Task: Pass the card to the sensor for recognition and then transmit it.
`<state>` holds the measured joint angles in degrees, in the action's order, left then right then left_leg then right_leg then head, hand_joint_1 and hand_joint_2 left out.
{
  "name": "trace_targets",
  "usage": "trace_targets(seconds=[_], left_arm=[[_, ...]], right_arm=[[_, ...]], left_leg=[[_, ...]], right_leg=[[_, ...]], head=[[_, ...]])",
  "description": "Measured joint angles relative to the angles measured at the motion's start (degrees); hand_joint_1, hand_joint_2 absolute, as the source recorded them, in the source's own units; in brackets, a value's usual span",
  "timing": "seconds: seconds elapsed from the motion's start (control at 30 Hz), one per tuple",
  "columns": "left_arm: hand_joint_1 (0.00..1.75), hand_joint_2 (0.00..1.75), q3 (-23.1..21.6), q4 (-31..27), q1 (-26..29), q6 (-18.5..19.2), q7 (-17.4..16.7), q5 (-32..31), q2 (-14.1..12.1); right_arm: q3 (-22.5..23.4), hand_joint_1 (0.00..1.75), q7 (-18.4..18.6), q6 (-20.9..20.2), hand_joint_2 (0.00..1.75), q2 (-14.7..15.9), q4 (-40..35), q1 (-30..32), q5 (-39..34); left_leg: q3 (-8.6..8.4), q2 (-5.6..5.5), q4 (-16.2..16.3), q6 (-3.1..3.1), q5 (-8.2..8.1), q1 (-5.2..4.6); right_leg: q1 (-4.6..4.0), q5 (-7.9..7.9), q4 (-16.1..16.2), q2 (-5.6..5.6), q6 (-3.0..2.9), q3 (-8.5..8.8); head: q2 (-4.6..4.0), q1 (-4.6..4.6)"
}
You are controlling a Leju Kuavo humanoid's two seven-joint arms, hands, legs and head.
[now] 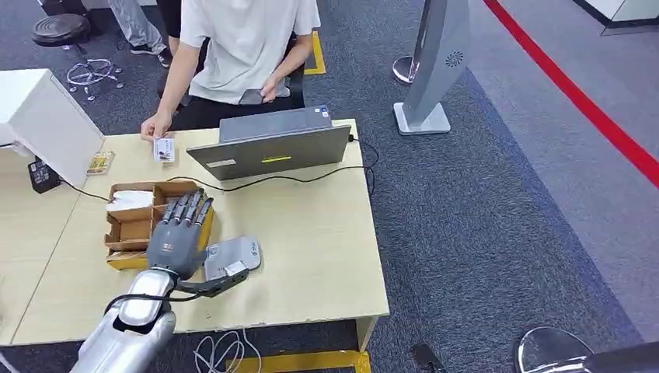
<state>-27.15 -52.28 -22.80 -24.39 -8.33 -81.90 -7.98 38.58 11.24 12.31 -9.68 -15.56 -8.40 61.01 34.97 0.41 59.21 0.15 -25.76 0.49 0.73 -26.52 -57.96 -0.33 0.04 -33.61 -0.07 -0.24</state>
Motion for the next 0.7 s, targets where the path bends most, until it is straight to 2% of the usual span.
trace_targets(seconds=[0.23, 0.6, 0.63, 0.7], left_arm=[[0.00, 1.75, 0.54, -4.66, 3.86, 0.11, 0.46, -0.04, -1.11], [0.00, 1.75, 1.14, -5.80, 4.60, 0.35, 1.16, -0.13, -1.47], [0.00, 1.75, 1.18, -5.86, 4.64, 0.33, 1.16, -0.15, -1.47], [0.00, 1.75, 1.27, -5.91, 4.66, 0.26, 1.18, -0.20, -1.47]], right_arm=[[0.04, 0.00, -0.18, 0.09, 0.00, -0.02, 0.00, 0.24, -0.53], [0.17, 0.00, -0.18, 0.09, 0.00, -0.02, 0.00, 0.23, -0.53], [0.26, 0.00, -0.18, 0.09, 1.75, -0.02, 0.00, 0.22, -0.53], [0.39, 0.00, -0.18, 0.09, 1.75, -0.02, 0.00, 0.23, -0.53]], left_leg=[[0.01, 0.00, -0.01, 0.00, 0.00, 0.01], [0.01, -0.01, 0.00, 0.00, 0.01, 0.00], [0.01, -0.01, 0.00, 0.00, 0.01, 0.00], [0.01, -0.01, 0.00, 0.00, 0.00, 0.00]], right_leg=[[-0.01, 0.00, 0.00, -0.01, 0.00, 0.00], [0.00, 0.02, 0.00, -0.02, 0.02, 0.01], [0.00, 0.02, 0.00, -0.02, 0.01, 0.01], [0.00, 0.02, 0.00, -0.02, 0.01, 0.01]], head=[[0.00, 0.00], [0.00, 0.00], [0.00, 0.00], [0.00, 0.00]])
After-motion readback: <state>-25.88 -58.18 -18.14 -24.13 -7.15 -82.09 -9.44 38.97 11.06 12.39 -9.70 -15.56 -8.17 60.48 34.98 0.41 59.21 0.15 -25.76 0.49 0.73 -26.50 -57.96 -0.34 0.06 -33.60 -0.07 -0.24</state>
